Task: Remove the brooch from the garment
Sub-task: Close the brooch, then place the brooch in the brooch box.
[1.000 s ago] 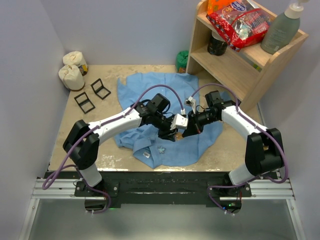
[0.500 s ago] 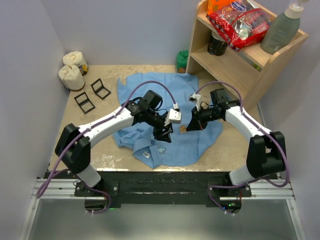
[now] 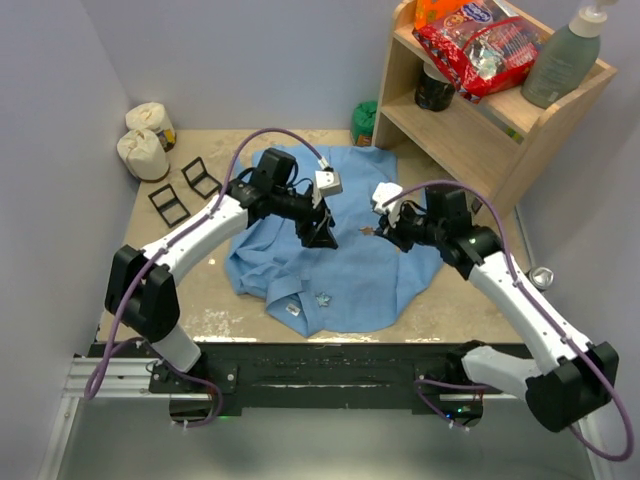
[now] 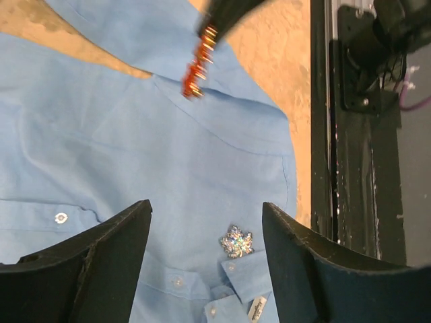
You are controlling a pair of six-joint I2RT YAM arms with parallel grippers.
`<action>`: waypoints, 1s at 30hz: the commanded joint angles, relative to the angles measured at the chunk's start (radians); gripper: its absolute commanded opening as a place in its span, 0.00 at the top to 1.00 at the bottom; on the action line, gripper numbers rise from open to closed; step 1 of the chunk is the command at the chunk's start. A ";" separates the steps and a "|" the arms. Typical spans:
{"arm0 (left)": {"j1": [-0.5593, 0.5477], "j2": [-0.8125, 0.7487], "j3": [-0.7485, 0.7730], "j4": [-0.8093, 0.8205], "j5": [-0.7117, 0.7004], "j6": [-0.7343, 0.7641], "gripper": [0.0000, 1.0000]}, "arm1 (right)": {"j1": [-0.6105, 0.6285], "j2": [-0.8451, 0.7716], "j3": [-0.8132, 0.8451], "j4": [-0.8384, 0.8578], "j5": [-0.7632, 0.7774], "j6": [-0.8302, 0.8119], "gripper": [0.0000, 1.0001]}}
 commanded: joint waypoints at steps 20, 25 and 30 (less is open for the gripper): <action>0.095 0.093 -0.154 0.764 0.565 -0.964 0.30 | 0.223 -0.133 -0.122 0.293 0.627 -0.473 1.00; 0.105 0.159 -0.163 1.026 0.579 -1.255 0.34 | 0.249 -0.128 -0.168 0.360 0.694 -0.595 1.00; 0.109 0.231 -0.134 1.225 0.576 -1.450 0.38 | 0.267 -0.125 -0.216 0.495 0.801 -0.736 1.00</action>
